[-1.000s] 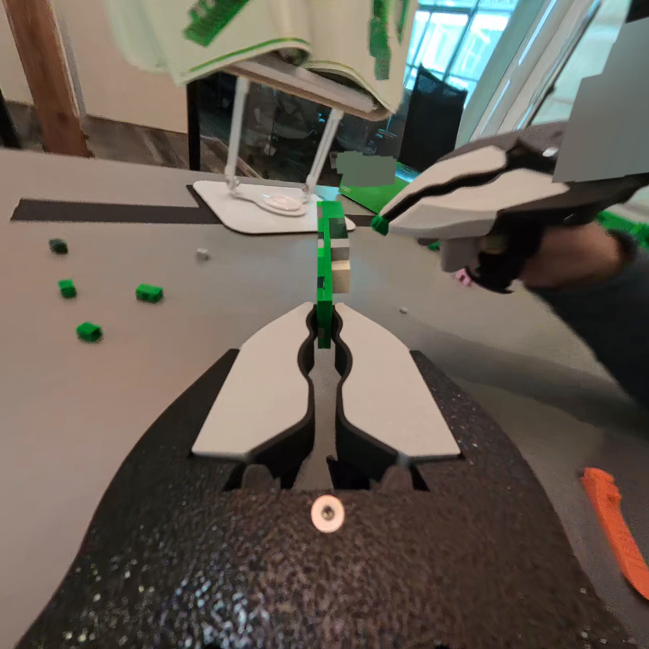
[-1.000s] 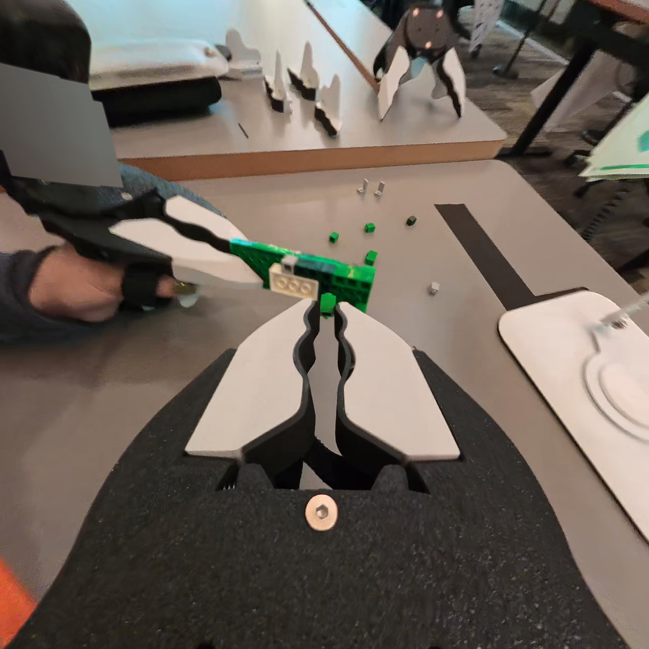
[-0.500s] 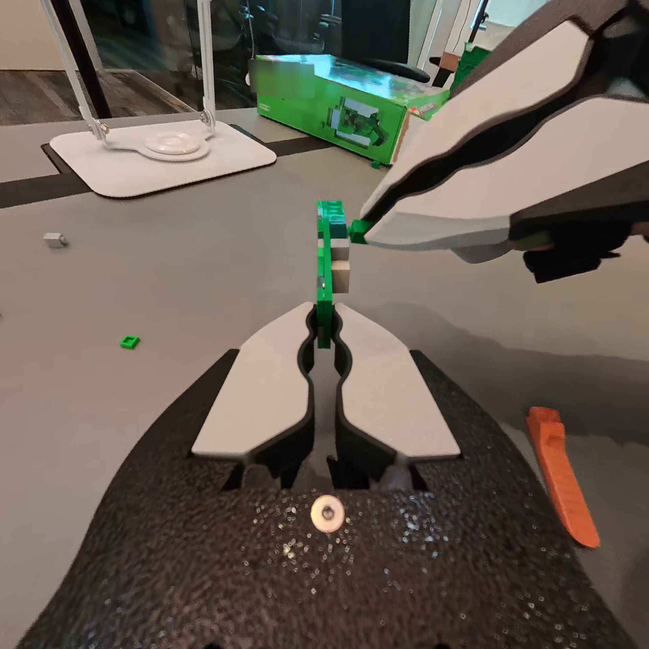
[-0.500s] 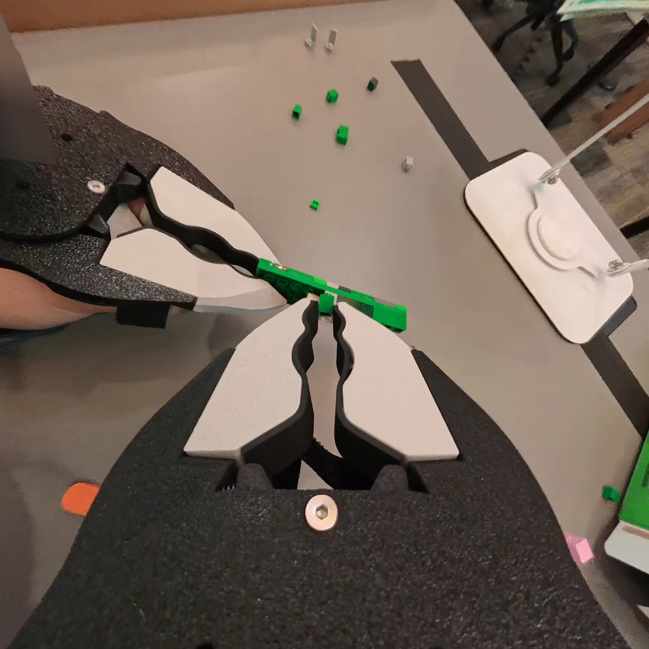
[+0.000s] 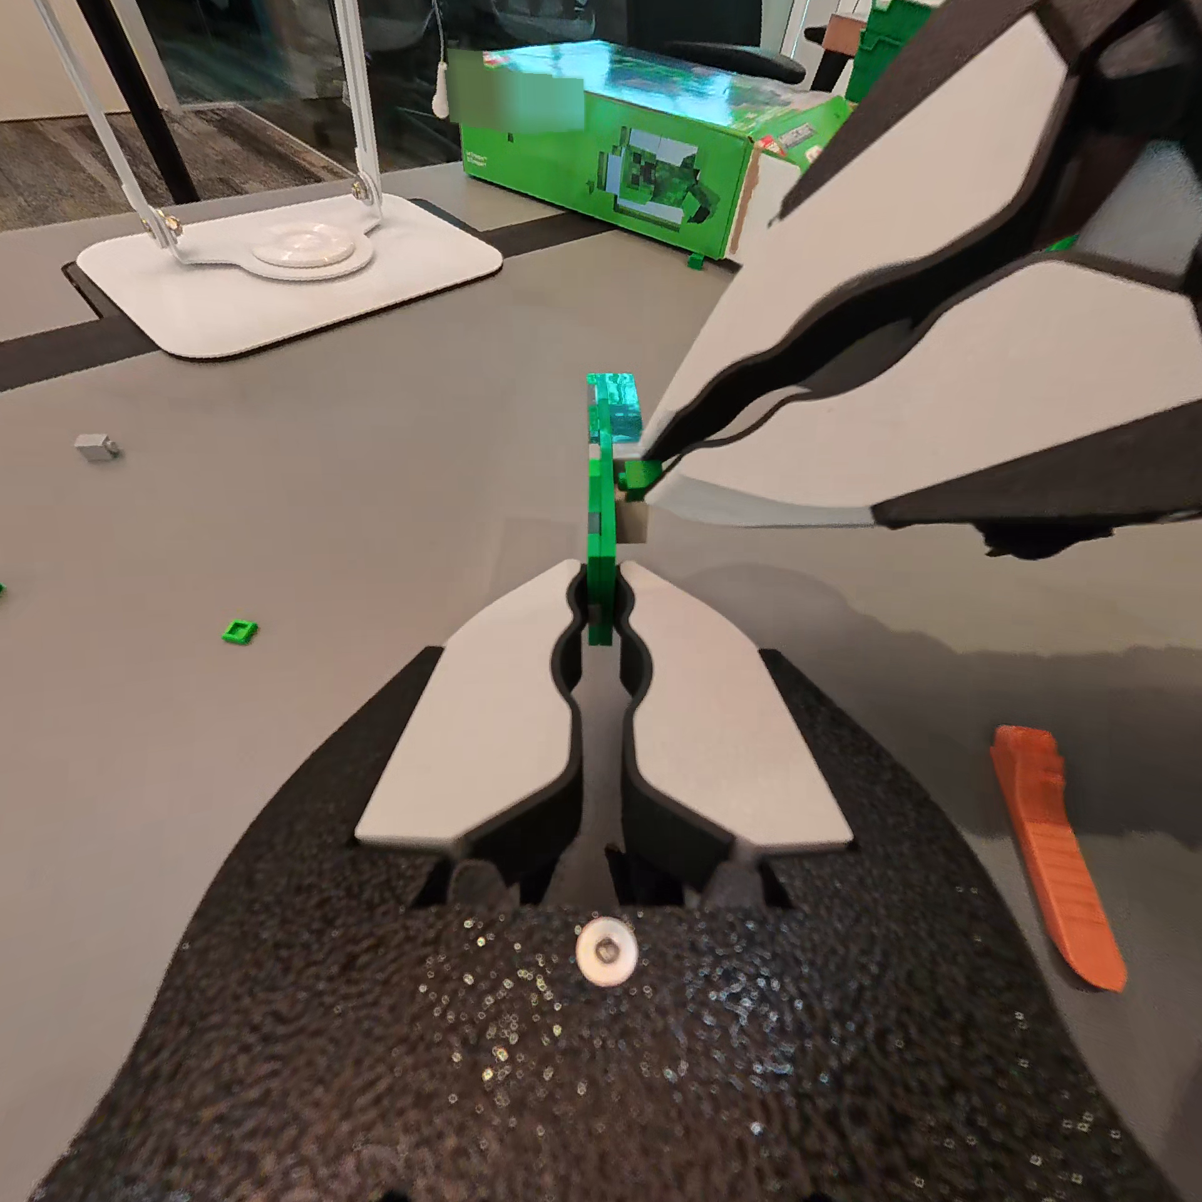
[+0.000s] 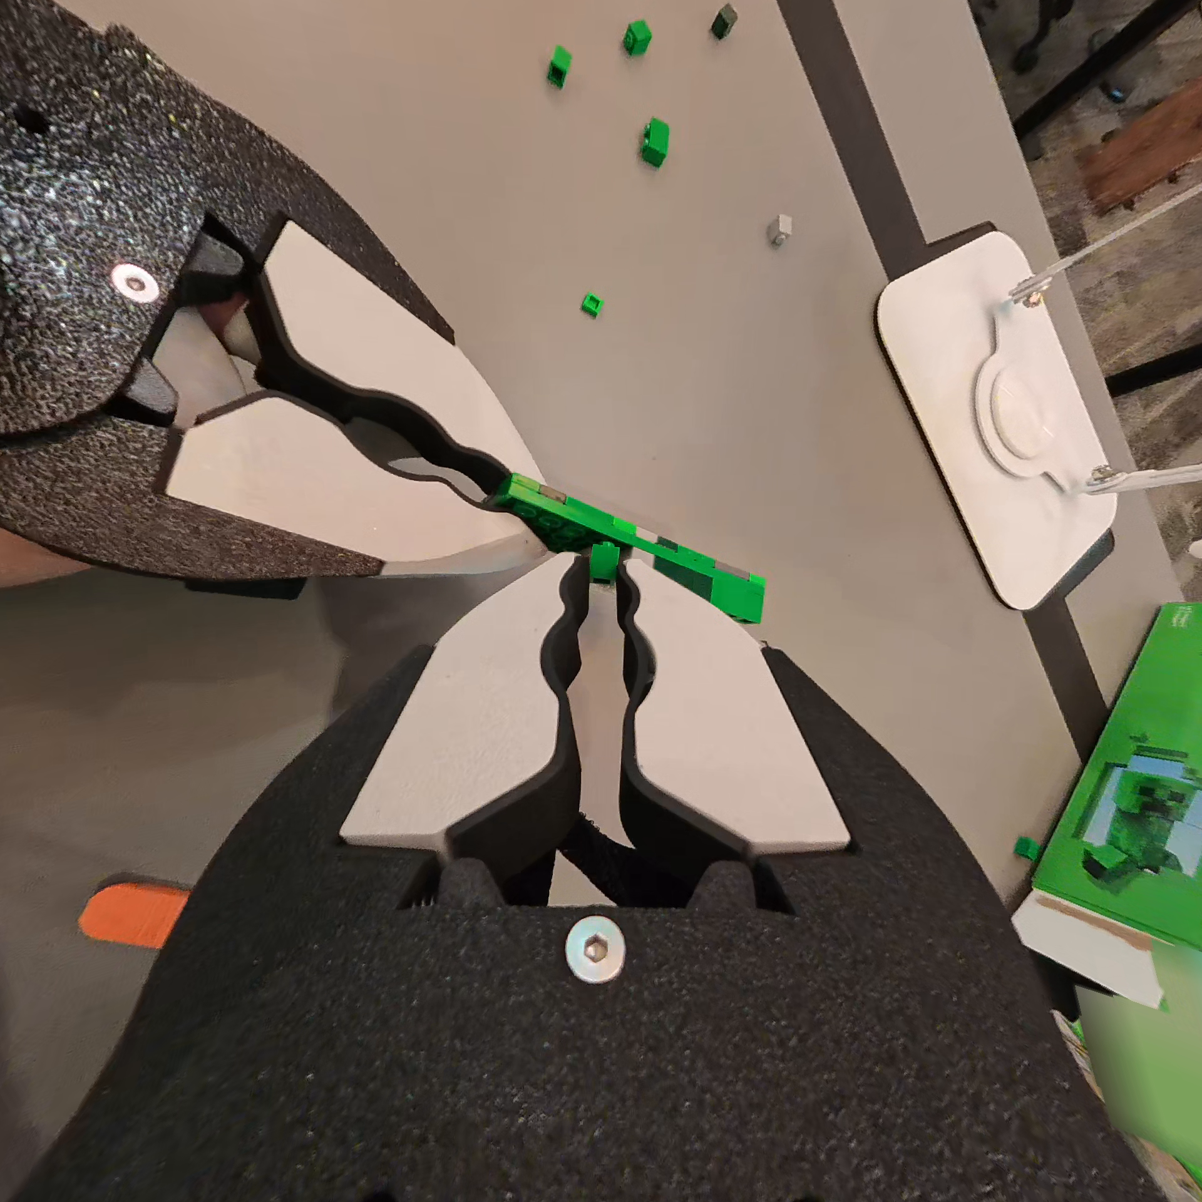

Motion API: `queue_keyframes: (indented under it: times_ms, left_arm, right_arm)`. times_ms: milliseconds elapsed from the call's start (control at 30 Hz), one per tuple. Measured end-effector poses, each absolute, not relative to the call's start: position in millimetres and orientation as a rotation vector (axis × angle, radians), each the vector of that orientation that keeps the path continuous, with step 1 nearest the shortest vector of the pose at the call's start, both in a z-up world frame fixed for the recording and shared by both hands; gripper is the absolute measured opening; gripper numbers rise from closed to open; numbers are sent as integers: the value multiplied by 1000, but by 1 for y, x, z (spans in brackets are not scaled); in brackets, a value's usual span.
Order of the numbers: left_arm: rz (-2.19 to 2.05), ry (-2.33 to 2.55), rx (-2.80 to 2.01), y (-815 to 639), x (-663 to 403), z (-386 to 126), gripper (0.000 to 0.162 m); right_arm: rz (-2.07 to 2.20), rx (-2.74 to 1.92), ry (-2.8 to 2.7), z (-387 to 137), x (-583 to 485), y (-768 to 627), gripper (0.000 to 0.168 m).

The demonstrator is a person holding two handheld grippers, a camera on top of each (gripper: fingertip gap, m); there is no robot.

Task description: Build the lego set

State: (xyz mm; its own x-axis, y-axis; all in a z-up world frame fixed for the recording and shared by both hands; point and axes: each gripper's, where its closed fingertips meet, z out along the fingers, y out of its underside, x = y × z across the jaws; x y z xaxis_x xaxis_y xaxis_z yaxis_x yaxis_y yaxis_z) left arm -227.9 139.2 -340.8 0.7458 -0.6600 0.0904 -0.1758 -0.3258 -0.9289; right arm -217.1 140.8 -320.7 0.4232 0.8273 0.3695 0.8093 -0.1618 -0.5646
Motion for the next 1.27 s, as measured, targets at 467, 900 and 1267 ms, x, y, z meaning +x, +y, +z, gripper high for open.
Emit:
queue_keyframes:
  times_ms: [467,900,1267]
  left_arm:
    - [-574,651,-1882,139,-227,-343,5]
    - [-596,655,-1880,139,-228,-343,5]
    - [-795,1061,-1678,103,-199,-334,5]
  right_arm:
    - [-37,-1971,-1330,-325,-214,144,14]
    - [-13,-1931,-1306,-325,-213,148,21]
    - [448,-1463,-1928,-307,-189,96,50]
